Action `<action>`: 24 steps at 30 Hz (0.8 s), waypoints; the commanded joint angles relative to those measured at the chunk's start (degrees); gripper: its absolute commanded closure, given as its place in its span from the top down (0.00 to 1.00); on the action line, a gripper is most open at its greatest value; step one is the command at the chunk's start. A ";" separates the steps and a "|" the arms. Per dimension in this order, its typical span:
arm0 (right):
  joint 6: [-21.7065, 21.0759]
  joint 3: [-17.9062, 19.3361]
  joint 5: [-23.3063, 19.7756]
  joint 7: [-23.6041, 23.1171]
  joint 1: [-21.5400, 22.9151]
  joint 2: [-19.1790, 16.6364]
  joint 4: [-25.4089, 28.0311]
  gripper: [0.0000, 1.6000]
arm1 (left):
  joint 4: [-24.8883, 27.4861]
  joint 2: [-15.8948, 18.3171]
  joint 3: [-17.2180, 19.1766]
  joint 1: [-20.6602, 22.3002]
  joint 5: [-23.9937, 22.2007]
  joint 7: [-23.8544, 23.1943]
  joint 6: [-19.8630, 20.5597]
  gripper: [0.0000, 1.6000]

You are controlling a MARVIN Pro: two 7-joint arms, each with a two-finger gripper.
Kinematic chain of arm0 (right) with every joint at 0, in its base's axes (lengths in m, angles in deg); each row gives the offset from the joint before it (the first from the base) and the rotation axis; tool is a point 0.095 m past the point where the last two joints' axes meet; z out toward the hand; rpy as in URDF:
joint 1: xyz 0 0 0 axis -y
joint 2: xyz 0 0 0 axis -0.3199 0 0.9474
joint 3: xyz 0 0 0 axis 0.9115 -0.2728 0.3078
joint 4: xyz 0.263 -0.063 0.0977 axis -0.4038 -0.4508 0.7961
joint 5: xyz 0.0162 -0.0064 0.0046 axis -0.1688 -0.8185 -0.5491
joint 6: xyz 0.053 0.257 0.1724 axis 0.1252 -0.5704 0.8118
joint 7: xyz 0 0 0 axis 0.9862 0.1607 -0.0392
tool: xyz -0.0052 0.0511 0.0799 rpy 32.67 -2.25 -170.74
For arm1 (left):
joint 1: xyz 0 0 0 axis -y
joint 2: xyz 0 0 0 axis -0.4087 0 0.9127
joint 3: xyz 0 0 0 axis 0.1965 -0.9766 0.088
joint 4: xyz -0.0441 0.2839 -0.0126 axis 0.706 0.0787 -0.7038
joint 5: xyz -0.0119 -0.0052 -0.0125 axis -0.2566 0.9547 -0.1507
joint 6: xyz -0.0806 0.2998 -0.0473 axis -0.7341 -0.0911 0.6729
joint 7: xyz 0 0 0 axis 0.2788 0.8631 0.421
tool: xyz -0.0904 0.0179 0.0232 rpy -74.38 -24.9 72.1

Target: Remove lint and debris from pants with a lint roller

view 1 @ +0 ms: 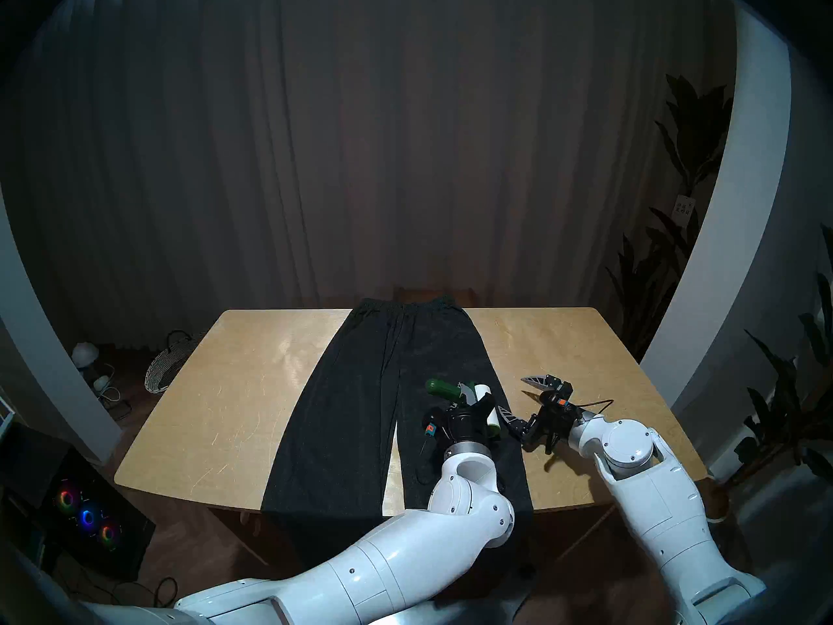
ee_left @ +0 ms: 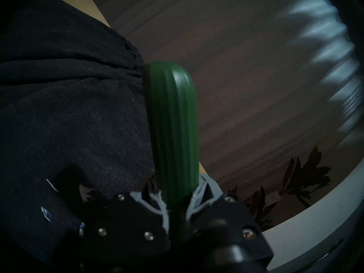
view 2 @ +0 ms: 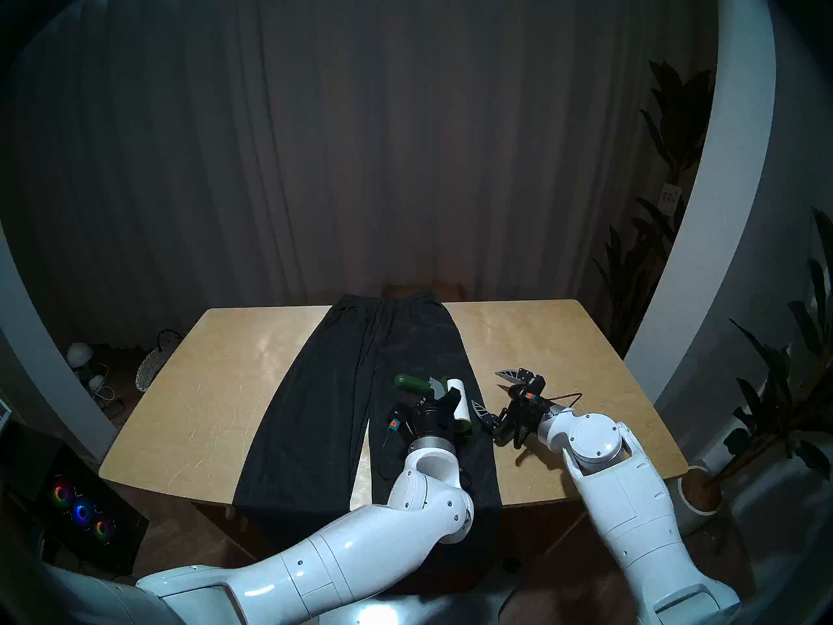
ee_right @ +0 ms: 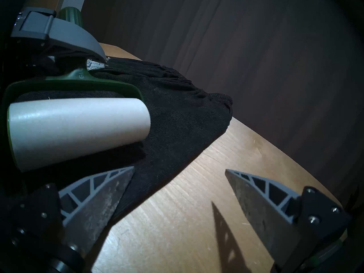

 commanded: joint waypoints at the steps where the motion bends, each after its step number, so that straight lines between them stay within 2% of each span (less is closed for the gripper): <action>1: 0.30 -0.26 -0.09 0.10 -0.12 0.46 -0.17 1.00 | 0.44 -1.03 -1.01 3.10 3.87 2.59 0.99 0.00; 7: 0.13 -0.40 0.02 0.03 -0.04 0.48 -0.27 1.00 | -0.93 -0.94 -1.61 3.85 6.05 7.22 2.77 0.00; 10: -0.42 -0.69 0.47 -0.06 0.03 0.33 -0.22 1.00 | -1.03 -0.88 -1.62 3.88 6.05 7.96 3.16 0.00; 12: -0.51 -0.79 0.58 -0.08 0.05 0.30 -0.24 1.00 | -0.72 -0.54 -1.71 3.92 6.39 8.76 3.55 0.00; 14: -0.18 -1.10 1.26 0.17 0.05 0.08 -0.13 1.00 | 1.18 -0.01 -0.73 3.37 4.26 9.63 4.81 0.00; 24: -0.48 -1.59 1.69 0.09 0.02 0.12 -0.28 1.00 | 3.20 3.27 -2.28 3.56 8.49 14.65 8.24 0.00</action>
